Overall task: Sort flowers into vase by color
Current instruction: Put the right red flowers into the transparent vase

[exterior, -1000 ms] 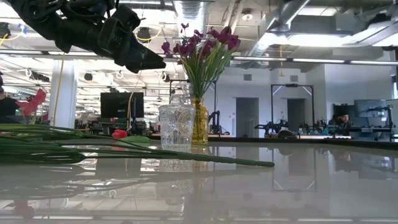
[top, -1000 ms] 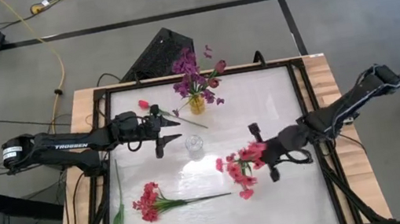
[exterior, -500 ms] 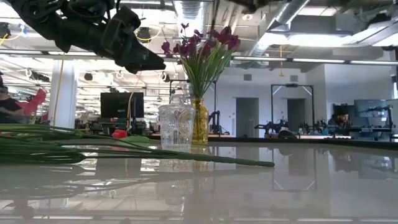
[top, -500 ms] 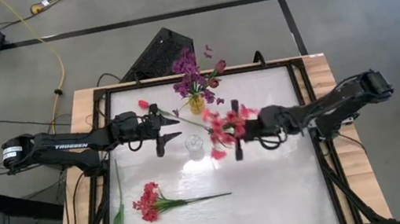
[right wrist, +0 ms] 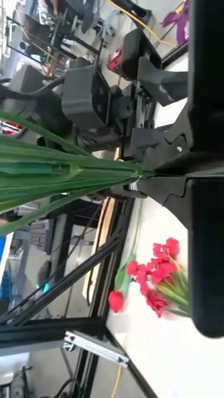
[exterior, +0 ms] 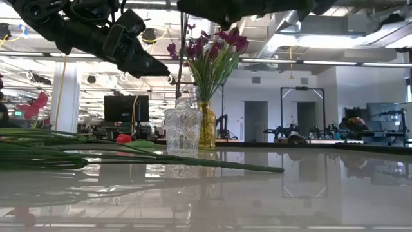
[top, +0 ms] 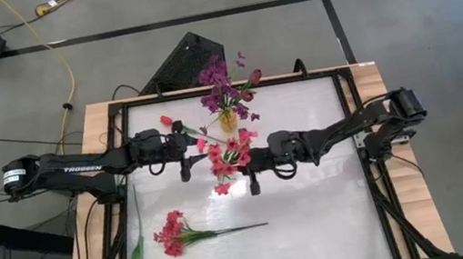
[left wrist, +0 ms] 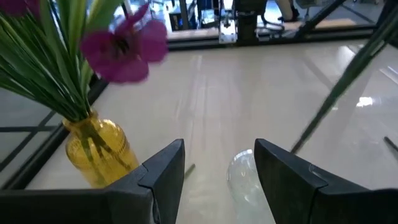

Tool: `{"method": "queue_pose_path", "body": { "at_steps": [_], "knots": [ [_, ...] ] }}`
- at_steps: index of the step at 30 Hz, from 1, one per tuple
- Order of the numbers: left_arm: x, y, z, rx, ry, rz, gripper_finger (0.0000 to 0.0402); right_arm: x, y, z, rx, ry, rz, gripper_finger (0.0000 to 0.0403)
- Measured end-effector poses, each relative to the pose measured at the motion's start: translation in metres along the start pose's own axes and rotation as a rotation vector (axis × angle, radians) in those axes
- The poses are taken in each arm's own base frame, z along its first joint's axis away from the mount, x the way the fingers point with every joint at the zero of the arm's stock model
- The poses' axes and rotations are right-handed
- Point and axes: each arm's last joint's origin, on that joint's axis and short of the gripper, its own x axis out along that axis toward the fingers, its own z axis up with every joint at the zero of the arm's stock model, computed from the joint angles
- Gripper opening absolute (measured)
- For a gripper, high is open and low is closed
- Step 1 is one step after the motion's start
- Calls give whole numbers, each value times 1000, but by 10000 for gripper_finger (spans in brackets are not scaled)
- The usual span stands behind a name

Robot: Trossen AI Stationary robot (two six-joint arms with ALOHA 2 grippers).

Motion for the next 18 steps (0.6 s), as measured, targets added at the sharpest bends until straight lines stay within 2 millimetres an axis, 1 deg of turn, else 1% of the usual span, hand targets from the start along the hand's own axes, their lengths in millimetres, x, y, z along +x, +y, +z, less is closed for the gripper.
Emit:
{"method": "queue_pose_path", "body": {
  "at_steps": [5, 11, 18],
  "knots": [
    [0, -1, -5, -4, 50, -7, 183, 0, -5, 1, 4, 1, -23, 24],
    [0, -1, -5, 13, 51, -8, 183, 0, -9, 0, 20, 14, -34, 24],
    [0, -1, -5, 24, 49, -4, 183, 1, -18, -12, 117, 103, -51, 24]
  ]
}}
